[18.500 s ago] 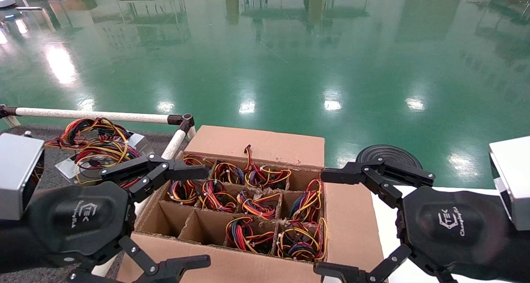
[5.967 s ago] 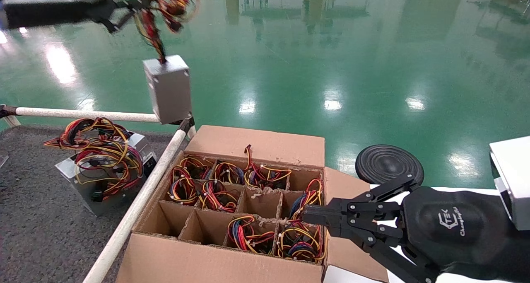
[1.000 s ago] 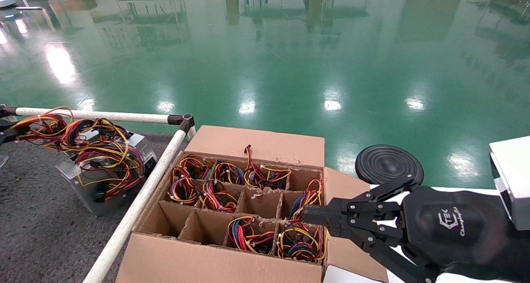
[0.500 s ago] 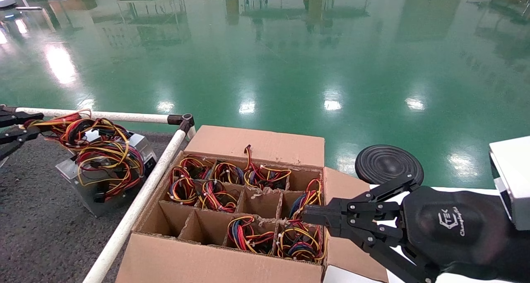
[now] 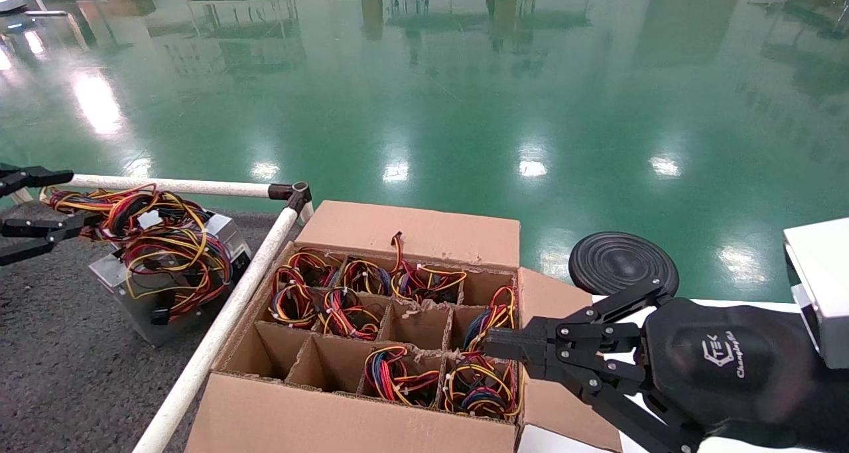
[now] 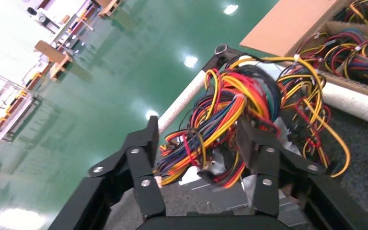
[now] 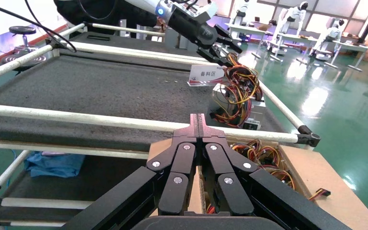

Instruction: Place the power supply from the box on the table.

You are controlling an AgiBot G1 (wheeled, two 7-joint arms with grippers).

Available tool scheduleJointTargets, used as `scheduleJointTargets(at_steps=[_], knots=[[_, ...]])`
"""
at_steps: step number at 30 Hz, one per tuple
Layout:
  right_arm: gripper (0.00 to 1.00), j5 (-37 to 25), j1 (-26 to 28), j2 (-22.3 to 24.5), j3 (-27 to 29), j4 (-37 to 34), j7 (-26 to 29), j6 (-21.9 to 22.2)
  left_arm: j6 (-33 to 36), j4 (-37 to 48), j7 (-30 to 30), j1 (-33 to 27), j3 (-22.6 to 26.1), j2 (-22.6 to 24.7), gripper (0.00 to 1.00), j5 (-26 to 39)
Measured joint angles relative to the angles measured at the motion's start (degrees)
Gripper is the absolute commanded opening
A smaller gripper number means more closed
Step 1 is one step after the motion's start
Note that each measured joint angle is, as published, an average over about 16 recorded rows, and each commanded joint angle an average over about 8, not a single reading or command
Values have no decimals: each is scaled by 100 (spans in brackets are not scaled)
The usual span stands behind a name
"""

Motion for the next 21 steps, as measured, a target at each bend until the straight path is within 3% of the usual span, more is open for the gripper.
scheduleJointTargets(at_steps=[19,21], knots=[[0,0,0,0,0,0,0,0,301,-533,-193,-699,-216,192,100,163],[9,0,0,0,0,0,0,0,334,-600,-209,-734,-248,237,100,127]])
